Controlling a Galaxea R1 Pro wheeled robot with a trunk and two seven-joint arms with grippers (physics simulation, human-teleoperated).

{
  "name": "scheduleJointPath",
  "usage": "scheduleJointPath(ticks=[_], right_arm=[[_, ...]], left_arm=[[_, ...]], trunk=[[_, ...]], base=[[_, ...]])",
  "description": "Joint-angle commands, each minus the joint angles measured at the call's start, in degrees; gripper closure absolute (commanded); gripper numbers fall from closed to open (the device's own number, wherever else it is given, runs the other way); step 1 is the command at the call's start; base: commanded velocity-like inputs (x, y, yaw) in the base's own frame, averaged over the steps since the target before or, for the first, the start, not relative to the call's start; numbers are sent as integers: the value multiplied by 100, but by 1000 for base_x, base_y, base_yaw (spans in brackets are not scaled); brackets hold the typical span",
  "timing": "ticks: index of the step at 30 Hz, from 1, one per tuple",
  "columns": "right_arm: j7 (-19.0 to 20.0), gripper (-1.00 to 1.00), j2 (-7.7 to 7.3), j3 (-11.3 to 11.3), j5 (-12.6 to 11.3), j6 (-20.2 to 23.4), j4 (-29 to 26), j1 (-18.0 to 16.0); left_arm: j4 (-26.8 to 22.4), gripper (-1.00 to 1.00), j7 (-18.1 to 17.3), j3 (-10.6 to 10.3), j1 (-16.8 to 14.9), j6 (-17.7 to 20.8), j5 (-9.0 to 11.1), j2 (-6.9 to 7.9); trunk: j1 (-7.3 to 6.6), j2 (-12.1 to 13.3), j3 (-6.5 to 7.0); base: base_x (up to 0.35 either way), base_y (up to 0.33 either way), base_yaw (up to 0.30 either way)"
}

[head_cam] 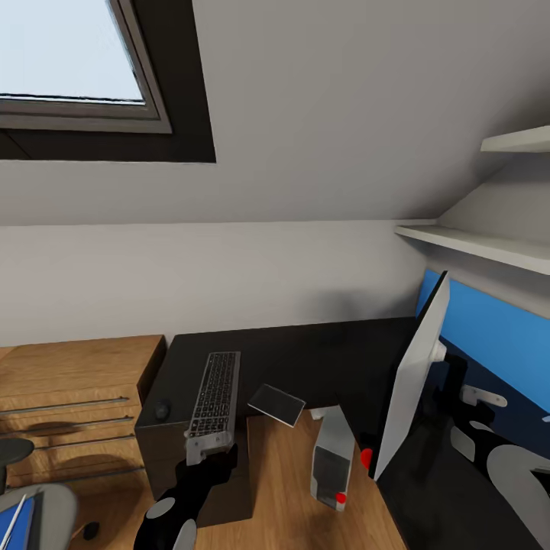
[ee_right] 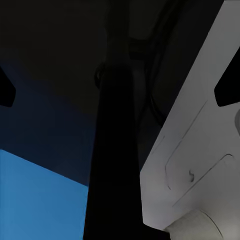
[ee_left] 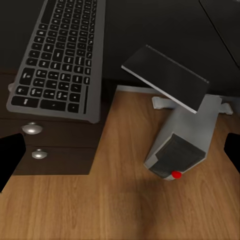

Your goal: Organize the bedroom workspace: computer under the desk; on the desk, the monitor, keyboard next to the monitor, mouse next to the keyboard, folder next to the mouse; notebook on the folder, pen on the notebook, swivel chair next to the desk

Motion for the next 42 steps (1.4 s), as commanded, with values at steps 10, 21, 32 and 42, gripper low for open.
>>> scheduleJointPath(ticks=[10,21,32,42], right_arm=[[8,-100,-1,-44,6,-25,9,-7],[17,-100,10,-42,6,-120,1,-7],[17,-100,16,-43,6,-142,0,-7],[9,-100,20,-44,6,-139,0,-7]], left_arm=[[-180,-100,52,-15,-5,29,66,-3],[-358,-100,63,-104,-5,44,78,-8],[-360,-100,63,-105,-5,44,78,-8],[-347,-100,63,-105,-5,44,86,-8]], trunk=[[3,-9,-11],[245,-450,-208],[486,-891,-406],[706,-1292,-585]], base=[[34,-40,0],[2,-2,0],[0,0,0],[0,0,0]])
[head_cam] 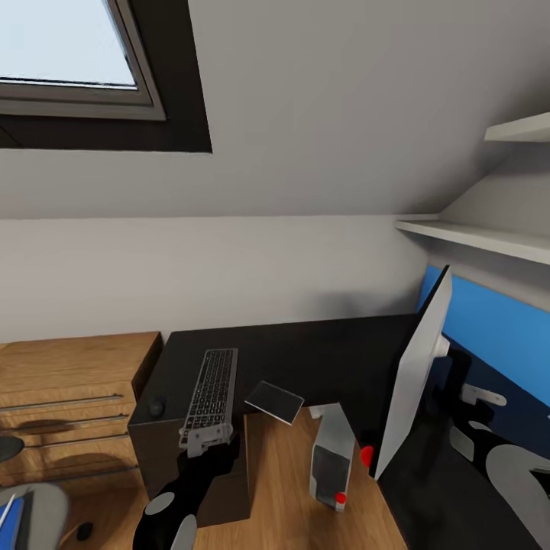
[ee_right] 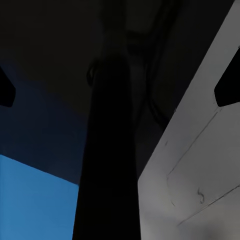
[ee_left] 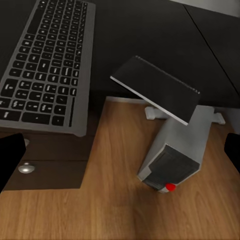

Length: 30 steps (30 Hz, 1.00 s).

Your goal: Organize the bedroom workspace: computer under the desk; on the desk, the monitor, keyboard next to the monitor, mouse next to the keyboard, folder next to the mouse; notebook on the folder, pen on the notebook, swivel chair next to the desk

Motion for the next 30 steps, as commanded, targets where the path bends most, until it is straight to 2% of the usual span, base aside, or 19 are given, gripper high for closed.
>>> scheduleJointPath(ticks=[1,11,30], right_arm=[[7,-100,-1,-43,7,-25,8,-7],[10,-100,5,-50,7,-33,8,-7],[7,-100,10,-47,7,-31,8,-7]], left_arm=[[-7,-100,54,-8,-5,18,61,1],[6,-100,54,-8,-5,19,53,1],[54,-100,54,-1,-5,26,68,137]], trunk=[[24,-48,-27],[243,-450,-207],[243,-450,-207]], base=[[0,0,0],[0,0,0],[0,0,0]])
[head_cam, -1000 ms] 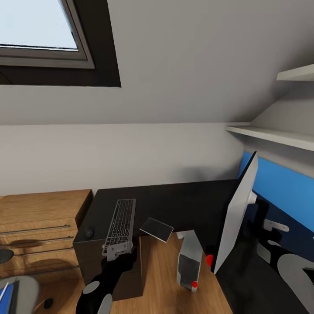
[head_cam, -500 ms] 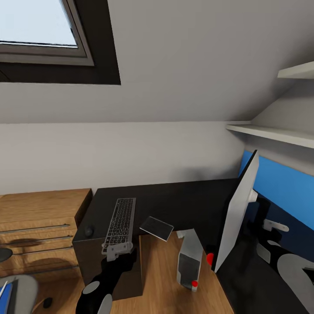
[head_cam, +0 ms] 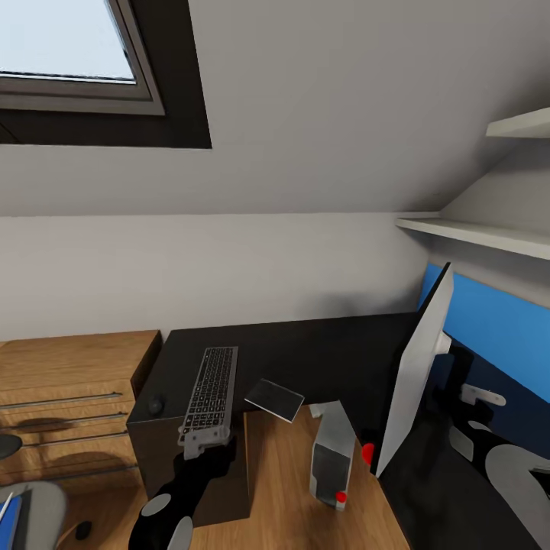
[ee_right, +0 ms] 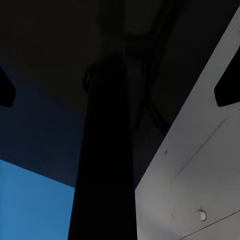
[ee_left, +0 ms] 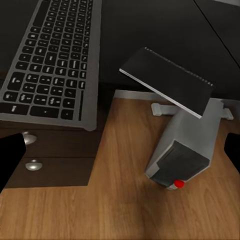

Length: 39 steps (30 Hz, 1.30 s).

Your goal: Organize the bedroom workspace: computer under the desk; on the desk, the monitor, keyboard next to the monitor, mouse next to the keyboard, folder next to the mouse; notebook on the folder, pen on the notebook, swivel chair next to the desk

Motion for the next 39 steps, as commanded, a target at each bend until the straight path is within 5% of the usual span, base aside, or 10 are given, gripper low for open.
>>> scheduleJointPath(ticks=[1,28,39], right_arm=[[7,-100,4,-43,7,-27,8,-6],[-2,-100,-5,-41,7,-14,8,-6],[-2,-100,-11,-32,7,304,9,-6]], left_arm=[[-4,-100,54,-8,-5,18,61,3],[41,-100,54,3,-5,11,63,6],[41,-100,52,-9,-5,9,63,-9]], trunk=[[1,-6,-8],[1,-6,-8],[23,-46,-26]], base=[[0,0,0],[70,-46,0],[42,-24,0]])
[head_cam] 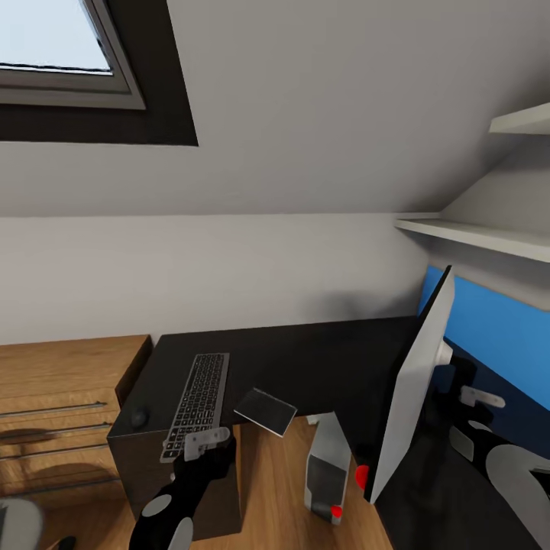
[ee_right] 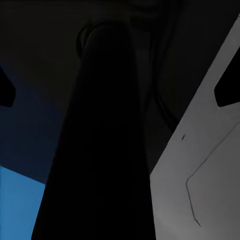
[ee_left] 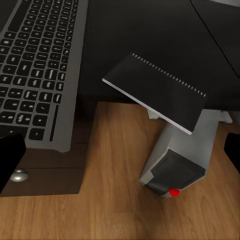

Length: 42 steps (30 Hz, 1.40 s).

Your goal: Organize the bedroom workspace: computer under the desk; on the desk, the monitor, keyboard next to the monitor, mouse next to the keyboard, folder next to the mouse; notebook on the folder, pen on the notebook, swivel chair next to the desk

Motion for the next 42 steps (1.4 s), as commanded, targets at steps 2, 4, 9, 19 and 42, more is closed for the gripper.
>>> scheduleJointPath(ticks=[2,4,9,19,42], right_arm=[[7,-100,-2,-43,4,11,7,-7],[7,-100,-2,-43,4,27,8,-7],[-1,-100,-3,-43,4,61,8,-7],[-2,-100,-3,-43,4,62,8,-7],[-82,-100,-40,-55,-4,65,6,-7]], left_arm=[[-8,-100,55,-10,-5,20,60,-8],[-8,-100,56,-7,-5,22,60,-12],[-8,-100,67,10,-5,26,60,-18],[-8,-100,58,12,-5,27,64,-19],[-8,-100,56,21,-5,25,68,7]], trunk=[[45,-88,-45],[89,-168,-81],[199,-369,-170],[375,-689,-314],[375,-689,-314]], base=[[2,-1,0],[1,0,0],[0,0,0],[0,0,0],[0,0,0]])
